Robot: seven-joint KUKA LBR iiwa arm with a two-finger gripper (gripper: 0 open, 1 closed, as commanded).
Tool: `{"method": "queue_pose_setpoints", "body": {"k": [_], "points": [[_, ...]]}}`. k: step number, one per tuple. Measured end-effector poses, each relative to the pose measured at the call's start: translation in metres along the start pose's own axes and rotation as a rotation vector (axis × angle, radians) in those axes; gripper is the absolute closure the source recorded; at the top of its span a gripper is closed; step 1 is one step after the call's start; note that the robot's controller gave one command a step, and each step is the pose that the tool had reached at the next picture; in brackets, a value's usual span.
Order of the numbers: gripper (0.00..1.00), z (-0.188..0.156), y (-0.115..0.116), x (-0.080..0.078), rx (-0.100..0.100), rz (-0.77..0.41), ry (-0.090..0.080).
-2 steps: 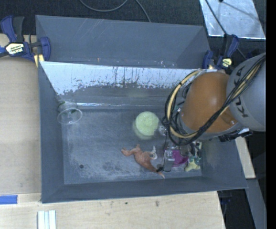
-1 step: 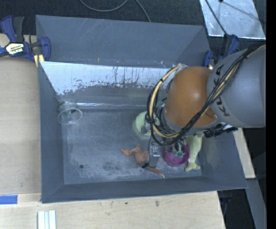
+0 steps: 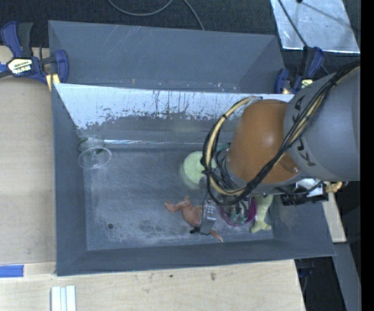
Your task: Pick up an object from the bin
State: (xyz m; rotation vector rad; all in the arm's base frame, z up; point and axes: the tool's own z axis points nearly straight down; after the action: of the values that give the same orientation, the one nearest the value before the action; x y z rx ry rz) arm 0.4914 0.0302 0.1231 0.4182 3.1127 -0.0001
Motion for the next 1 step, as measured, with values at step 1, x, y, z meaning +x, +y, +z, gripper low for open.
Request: {"method": "queue_pose_setpoints", "body": {"k": [1], "points": [[0.00,0.0460,0.0036,-0.0033,-0.001,0.107,-0.002]]}}
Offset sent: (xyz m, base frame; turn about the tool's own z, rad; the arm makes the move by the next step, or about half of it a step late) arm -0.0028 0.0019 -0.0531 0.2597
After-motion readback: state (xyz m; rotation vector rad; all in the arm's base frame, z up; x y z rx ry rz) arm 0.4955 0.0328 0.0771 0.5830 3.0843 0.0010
